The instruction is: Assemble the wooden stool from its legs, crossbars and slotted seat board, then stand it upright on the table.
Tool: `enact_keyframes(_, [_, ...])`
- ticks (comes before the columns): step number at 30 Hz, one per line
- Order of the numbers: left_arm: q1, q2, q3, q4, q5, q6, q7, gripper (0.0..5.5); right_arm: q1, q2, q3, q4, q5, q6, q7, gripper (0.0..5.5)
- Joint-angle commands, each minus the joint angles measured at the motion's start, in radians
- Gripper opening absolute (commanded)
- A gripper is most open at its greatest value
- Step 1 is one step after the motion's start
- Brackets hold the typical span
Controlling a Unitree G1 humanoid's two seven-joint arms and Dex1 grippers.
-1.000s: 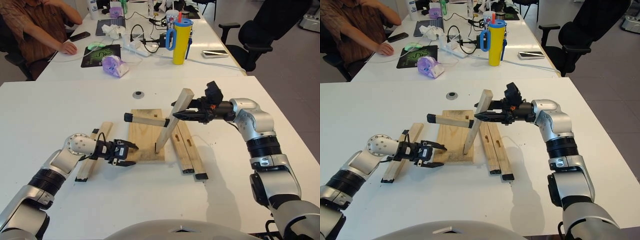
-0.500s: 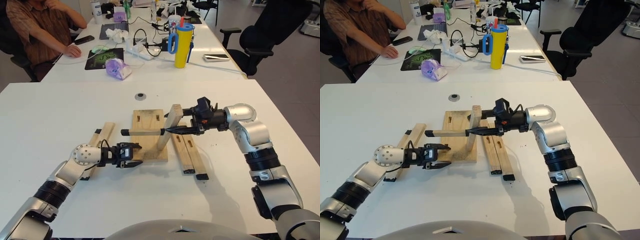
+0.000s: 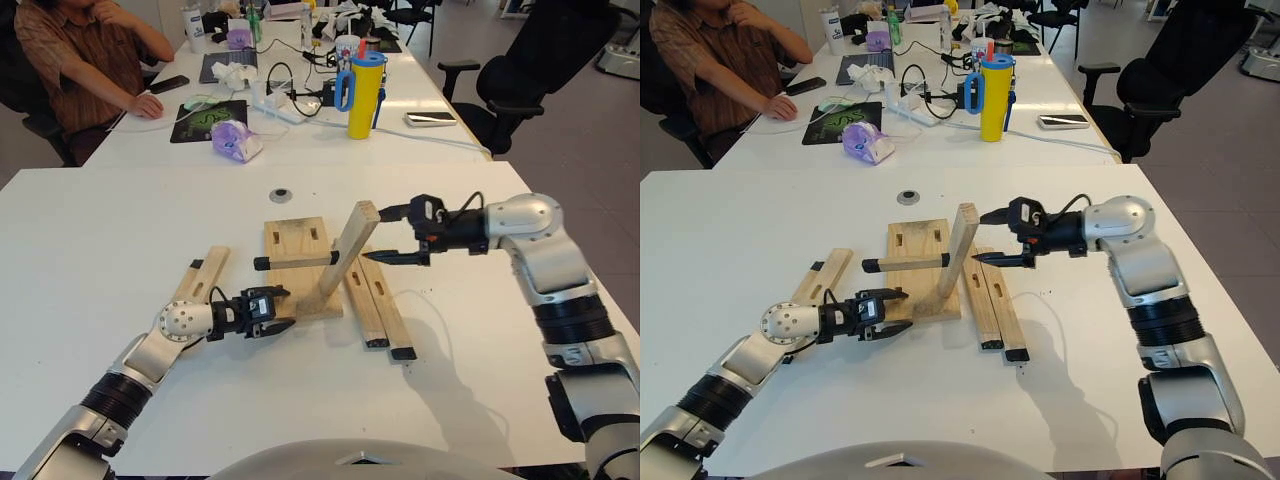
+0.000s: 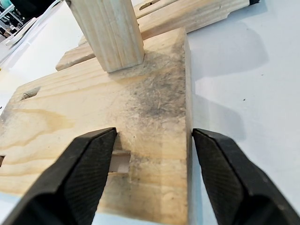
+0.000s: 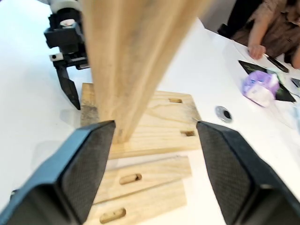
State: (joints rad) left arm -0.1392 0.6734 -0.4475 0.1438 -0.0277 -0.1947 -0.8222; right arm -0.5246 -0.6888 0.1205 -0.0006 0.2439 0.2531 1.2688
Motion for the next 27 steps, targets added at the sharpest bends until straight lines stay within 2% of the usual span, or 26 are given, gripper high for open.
enact_keyframes(1, [0.156,0.017,-0.083,0.114,0.119,0.166,-0.009,2.98,0.173,0.019,-0.125,-0.119,0.062,0.216,-0.194,3.21])
enact_keyframes(2, [0.162,0.019,-0.077,0.11,0.113,0.168,-0.001,2.98,0.246,0.06,-0.144,-0.172,0.037,0.284,-0.31,3.21])
enact_keyframes(4, [0.177,0.025,-0.062,0.103,0.1,0.172,0.012,2.98,0.337,0.088,-0.101,-0.275,0.002,0.473,-0.446,3.21])
enact_keyframes(8, [0.202,0.044,-0.048,0.105,0.1,0.166,0.025,2.98,0.441,0.346,-0.206,-0.465,0.157,0.753,-0.692,3.21])
enact_keyframes(12, [0.204,0.044,-0.042,0.089,0.09,0.174,0.018,2.98,0.505,0.479,-0.192,-0.609,0.196,0.901,-0.828,3.21])
enact_keyframes(18, [0.192,0.041,-0.041,0.084,0.09,0.178,0.014,2.98,0.526,0.532,-0.161,-0.627,0.187,1.031,-0.941,3.21])
enact_keyframes(27, [0.192,0.02,-0.047,0.049,0.084,0.196,0.024,2.98,0.5,0.532,-0.103,-0.572,0.158,1.096,-1.021,3.21])
